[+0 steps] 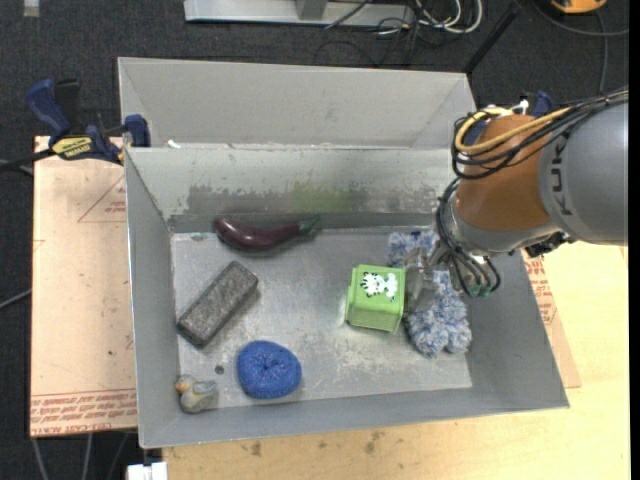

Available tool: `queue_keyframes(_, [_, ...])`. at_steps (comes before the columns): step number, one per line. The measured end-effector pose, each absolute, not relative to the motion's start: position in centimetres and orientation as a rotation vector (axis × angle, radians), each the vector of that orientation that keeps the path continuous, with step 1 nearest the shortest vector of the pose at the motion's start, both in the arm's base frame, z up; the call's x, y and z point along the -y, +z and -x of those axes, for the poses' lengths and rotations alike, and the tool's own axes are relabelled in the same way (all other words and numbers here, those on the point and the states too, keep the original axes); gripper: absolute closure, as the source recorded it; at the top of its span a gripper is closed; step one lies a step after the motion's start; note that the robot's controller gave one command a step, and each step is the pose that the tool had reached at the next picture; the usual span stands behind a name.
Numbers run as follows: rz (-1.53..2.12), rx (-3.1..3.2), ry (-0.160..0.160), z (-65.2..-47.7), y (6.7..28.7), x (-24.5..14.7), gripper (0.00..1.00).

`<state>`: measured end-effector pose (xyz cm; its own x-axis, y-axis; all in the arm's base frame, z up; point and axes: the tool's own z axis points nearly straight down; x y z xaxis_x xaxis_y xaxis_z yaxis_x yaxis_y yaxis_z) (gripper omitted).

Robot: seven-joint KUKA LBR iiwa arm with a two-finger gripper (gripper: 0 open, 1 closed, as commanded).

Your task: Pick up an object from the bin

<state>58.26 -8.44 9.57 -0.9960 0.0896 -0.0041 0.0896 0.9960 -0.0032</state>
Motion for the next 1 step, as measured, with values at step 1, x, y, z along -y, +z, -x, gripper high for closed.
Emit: queue_keyframes(1, [-0.009, -3.143, 0.004, -57.93, 8.79, 4.32, 0.0])
